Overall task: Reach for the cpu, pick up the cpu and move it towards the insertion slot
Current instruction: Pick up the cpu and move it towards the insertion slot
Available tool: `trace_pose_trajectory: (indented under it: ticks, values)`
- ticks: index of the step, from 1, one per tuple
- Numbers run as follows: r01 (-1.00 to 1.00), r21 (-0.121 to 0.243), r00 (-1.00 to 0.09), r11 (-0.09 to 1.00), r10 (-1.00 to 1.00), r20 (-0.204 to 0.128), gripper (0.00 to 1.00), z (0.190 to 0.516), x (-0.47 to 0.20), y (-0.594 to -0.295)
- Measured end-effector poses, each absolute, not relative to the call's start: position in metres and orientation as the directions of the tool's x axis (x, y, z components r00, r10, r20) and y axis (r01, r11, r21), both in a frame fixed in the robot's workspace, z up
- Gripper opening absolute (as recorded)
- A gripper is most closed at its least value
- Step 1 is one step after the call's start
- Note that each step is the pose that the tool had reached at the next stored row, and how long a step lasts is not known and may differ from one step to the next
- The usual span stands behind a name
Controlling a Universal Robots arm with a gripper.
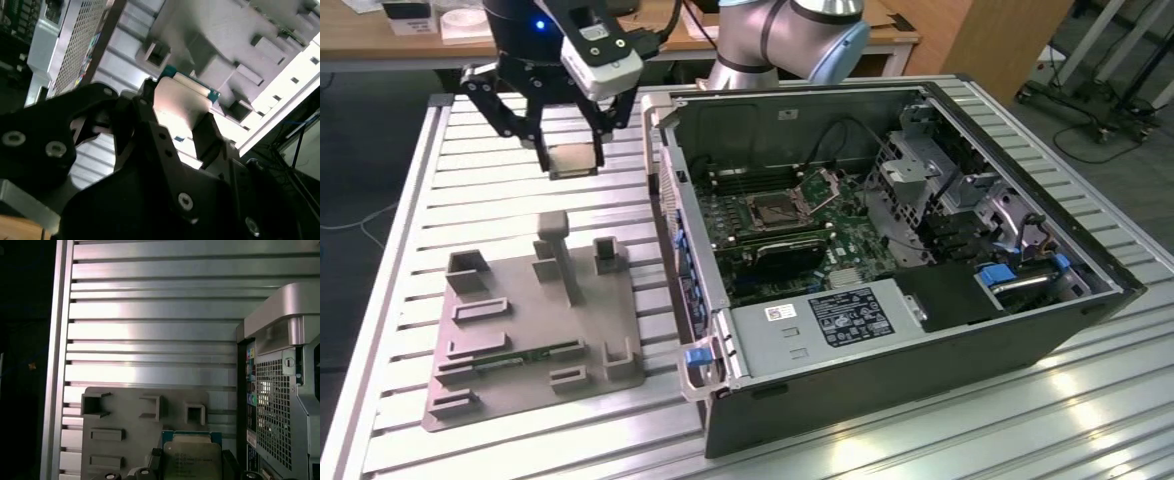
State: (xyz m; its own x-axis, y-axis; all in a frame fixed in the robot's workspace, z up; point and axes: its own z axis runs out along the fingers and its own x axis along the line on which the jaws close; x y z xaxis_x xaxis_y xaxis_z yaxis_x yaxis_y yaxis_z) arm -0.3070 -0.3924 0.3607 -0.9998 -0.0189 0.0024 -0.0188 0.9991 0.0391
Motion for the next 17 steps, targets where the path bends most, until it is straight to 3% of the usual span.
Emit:
trace_pose_trajectory:
  ticks: [17]
  values:
    - [-0.016,0.04,-1.0,0.999,-0.016,0.002,0.54,0.367,-0.276,-0.391]
